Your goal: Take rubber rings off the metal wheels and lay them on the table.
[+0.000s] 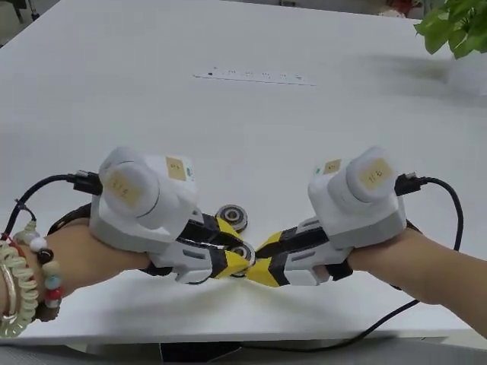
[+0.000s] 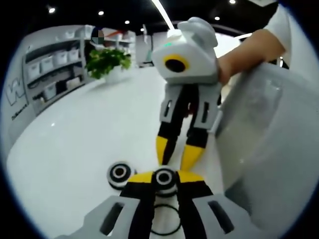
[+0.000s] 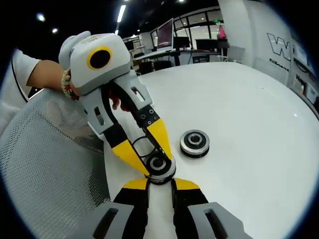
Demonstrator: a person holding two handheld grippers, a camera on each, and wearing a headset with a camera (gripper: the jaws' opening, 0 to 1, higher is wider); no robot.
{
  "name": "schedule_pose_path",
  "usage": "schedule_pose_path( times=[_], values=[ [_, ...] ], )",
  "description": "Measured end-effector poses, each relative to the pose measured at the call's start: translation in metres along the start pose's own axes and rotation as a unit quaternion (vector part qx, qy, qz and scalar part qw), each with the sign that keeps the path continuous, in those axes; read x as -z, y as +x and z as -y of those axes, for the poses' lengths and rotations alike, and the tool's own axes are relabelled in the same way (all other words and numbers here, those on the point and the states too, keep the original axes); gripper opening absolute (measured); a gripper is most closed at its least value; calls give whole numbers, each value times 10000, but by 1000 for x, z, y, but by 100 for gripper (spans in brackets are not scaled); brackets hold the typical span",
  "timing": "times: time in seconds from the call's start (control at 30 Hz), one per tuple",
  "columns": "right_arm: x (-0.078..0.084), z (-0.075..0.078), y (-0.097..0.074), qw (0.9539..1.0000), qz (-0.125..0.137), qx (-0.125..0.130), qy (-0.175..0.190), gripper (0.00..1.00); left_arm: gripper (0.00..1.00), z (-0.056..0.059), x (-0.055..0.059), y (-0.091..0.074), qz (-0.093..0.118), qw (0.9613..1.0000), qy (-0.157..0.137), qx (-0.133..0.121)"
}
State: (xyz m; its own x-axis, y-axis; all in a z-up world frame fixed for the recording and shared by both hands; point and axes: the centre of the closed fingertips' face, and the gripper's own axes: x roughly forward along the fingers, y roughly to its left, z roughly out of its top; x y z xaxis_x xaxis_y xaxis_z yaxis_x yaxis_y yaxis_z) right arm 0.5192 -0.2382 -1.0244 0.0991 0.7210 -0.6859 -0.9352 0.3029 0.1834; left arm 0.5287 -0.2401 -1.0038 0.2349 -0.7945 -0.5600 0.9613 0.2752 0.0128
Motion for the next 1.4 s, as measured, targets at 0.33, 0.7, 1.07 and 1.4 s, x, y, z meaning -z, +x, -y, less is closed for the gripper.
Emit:
schedule_pose_path(
  times=[0.33, 0.7, 1.07, 1.4],
  values=[
    [2, 4, -1, 9994, -69, 119, -305, 3, 14, -4, 2, -2, 122, 9998, -91, -103],
    [2, 8, 0, 9997, -66, 191, 164, 0, 15, -4, 2, -3, 265, 9995, -98, -147],
    [2, 14, -6, 9911, 60, 153, 1320, 0, 15, -3, 0, -2, 291, 9993, -167, -144],
    [-6, 14, -11, 9819, 350, 27, 1860, 0, 15, -2, 1, -3, 274, 9994, -177, -109]
  ],
)
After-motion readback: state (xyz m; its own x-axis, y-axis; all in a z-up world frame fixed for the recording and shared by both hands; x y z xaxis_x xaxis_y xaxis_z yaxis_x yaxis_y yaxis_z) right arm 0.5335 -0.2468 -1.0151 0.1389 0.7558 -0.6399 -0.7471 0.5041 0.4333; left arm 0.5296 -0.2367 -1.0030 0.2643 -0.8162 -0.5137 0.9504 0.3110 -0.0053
